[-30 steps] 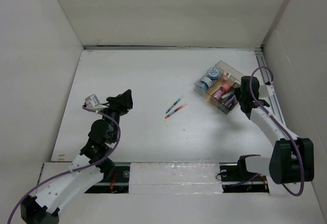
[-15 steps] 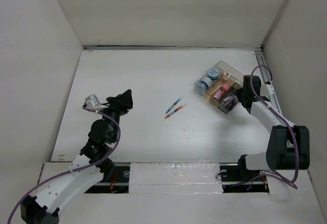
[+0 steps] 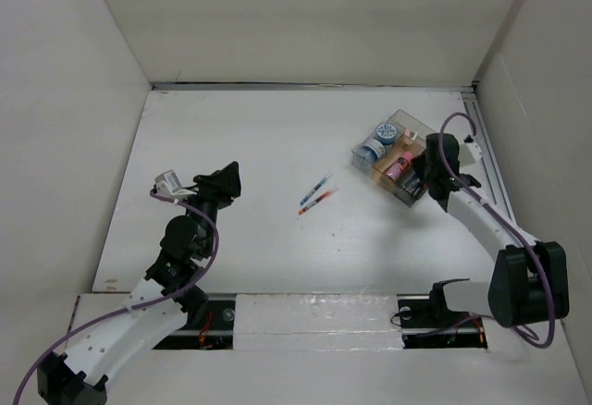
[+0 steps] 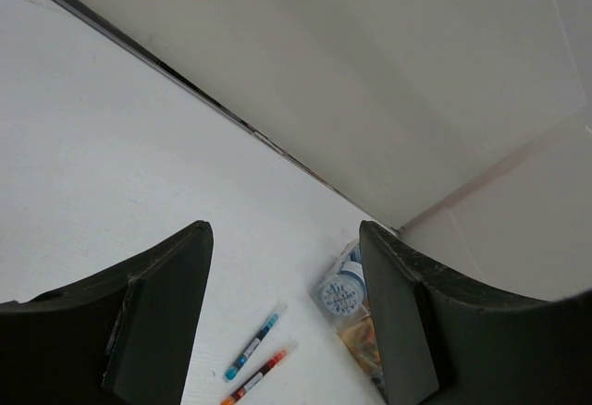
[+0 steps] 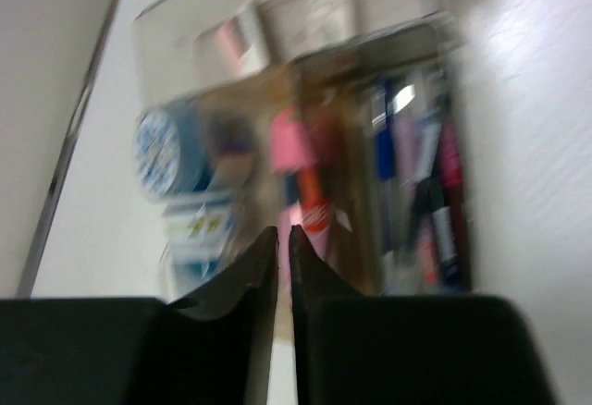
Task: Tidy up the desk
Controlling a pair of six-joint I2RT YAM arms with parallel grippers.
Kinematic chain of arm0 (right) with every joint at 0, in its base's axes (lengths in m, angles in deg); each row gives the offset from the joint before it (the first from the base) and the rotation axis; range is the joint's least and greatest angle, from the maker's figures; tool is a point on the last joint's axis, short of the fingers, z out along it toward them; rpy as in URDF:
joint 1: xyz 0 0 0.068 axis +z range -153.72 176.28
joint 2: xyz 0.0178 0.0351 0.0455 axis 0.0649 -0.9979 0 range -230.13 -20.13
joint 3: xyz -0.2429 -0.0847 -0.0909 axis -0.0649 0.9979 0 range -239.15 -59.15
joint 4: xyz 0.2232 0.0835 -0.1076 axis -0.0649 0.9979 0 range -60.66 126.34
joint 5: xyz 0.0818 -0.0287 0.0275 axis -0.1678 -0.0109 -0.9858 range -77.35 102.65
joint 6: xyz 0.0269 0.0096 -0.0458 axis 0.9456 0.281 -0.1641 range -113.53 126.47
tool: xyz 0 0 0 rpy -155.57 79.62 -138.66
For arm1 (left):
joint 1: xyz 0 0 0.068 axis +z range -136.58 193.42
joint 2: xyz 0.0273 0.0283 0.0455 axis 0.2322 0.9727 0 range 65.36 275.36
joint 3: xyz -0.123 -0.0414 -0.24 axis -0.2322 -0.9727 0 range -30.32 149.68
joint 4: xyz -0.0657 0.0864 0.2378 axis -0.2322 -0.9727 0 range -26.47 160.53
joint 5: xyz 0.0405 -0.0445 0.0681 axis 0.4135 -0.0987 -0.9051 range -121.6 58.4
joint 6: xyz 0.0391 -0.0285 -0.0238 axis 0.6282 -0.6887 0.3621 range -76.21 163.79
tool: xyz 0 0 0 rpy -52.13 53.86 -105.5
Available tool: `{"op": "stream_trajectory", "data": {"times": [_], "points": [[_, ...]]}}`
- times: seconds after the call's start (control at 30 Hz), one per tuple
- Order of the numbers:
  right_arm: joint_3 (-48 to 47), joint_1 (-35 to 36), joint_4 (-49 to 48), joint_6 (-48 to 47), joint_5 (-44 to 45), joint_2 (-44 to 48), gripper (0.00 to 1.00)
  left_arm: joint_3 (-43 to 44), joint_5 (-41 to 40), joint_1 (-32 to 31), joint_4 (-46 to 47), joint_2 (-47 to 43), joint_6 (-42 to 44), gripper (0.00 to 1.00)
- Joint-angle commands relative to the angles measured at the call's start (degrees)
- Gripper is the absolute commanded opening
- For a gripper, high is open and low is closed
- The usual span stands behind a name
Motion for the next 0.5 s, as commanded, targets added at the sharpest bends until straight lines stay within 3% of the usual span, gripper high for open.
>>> {"op": "stream_trajectory", "data": {"times": [0.0,0.07,0.17,0.27,0.33,0.37,0.47], "points": [[-1.5,9.3,-3.5,-1.5,-2.1,3.6,0.07,1.2,0.7,-0.1,2.4,0.2,0.2,0.61],[-2.6,18.5,-1.9,0.3,-1.4,2.1,0.00,1.1,0.8,-0.1,2.5,0.2,0.1,0.61],[-5.8,29.6,1.7,2.2,1.5,-4.0,0.00,1.3,0.3,-0.1,2.0,0.3,0.2,0.61],[-10.6,35.5,7.6,4.6,4.5,-11.7,0.00,1.2,1.2,-0.1,2.5,0.0,0.3,0.61],[-12.6,40.0,9.7,6.8,6.4,-16.0,0.13,1.2,1.1,-0.1,2.5,0.2,0.4,0.61],[-13.7,41.2,10.3,7.3,6.8,-17.1,0.27,1.4,1.0,-0.1,2.0,0.3,0.3,0.61],[-14.9,43.3,10.3,8.3,7.0,-21.0,0.43,1.4,1.4,-0.1,2.2,0.0,0.3,0.61]]}}
